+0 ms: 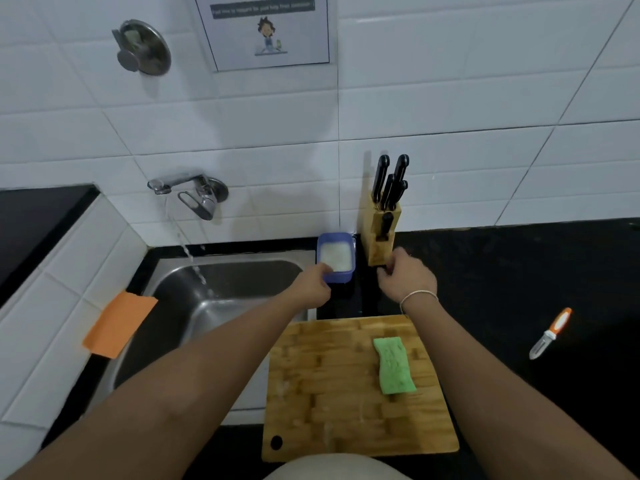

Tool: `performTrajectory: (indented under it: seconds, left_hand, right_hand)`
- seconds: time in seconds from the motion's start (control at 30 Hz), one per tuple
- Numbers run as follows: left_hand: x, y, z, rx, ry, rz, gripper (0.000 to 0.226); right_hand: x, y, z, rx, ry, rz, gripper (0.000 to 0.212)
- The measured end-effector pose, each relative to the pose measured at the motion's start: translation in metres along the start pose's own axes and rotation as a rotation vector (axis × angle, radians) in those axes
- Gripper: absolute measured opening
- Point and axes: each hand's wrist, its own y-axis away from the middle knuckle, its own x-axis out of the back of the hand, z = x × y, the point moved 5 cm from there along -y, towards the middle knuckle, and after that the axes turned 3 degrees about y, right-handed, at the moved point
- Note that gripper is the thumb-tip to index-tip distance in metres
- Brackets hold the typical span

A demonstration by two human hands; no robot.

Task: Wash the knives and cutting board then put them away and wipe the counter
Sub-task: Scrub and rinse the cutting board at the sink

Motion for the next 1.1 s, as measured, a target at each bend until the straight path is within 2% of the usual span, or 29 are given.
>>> performTrajectory:
  seconds: [0.07, 0.1, 0.23, 0.3, 0.33, 0.4, 0.47, 0.53, 0.57, 0.63, 0.73, 0.8, 0.87, 0.97, 1.1]
  left_hand:
    - [0.002, 0.007, -0.014, 0.066, -0.116, -0.025, 0.058]
    - [0.003, 0.011, -0.023, 0.101, -0.19, -0.034, 0.061]
    - [0.008, 0.025, -0.064, 0.267, -0.39, -0.048, 0.093]
    - [0.012, 0.042, -0.077, 0.341, -0.38, -0.136, 0.108]
    - [0.013, 0.053, -0.081, 0.357, -0.371, -0.208, 0.103]
    - [0.017, 0.076, -0.098, 0.48, -0.29, -0.385, 0.088]
    - [0.015, 0.092, -0.13, 0.65, -0.119, -0.521, 0.09]
    - [0.007, 0.1, -0.158, 0.72, 0.009, -0.615, 0.076]
    - [0.002, 0.101, -0.171, 0.712, 0.093, -0.606, 0.061]
    - [-0.002, 0.101, -0.182, 0.687, 0.323, -0.485, 0.034]
    - [0.015, 0.096, -0.192, 0.628, 0.715, -0.241, 0.027]
    - [0.041, 0.097, -0.201, 0.584, 0.692, -0.165, 0.029]
    - [0.061, 0.1, -0.211, 0.553, 0.53, -0.165, 0.029]
    - [0.056, 0.097, -0.215, 0.516, 0.419, -0.368, 0.044]
    - [0.015, 0.091, -0.2, 0.477, 0.325, -0.642, 0.065]
  right_hand:
    - [-0.021, 0.018, 0.004, -0.06, 0.164, -0.321, 0.052]
    - [-0.028, 0.028, 0.006, -0.085, 0.213, -0.417, 0.064]
    - [-0.041, 0.059, 0.012, -0.225, 0.412, -0.643, 0.099]
    - [-0.047, 0.071, 0.012, -0.315, 0.432, -0.755, 0.107]
    - [-0.049, 0.076, 0.009, -0.338, 0.446, -0.779, 0.108]
    - [-0.053, 0.084, 0.001, -0.349, 0.49, -0.764, 0.098]
    - [-0.058, 0.091, -0.014, -0.327, 0.517, -0.717, 0.079]
    - [-0.064, 0.097, -0.028, -0.3, 0.543, -0.707, 0.065]
    - [-0.068, 0.098, -0.036, -0.298, 0.555, -0.716, 0.059]
    - [-0.071, 0.102, -0.052, -0.299, 0.561, -0.742, 0.047]
    - [-0.075, 0.101, -0.076, -0.287, 0.498, -0.723, 0.048]
    - [-0.082, 0.096, -0.094, -0.271, 0.474, -0.686, 0.067]
    - [-0.091, 0.091, -0.109, -0.264, 0.444, -0.68, 0.088]
    - [-0.1, 0.084, -0.126, -0.222, 0.381, -0.65, 0.104]
    - [-0.098, 0.082, -0.132, -0.161, 0.277, -0.552, 0.094]
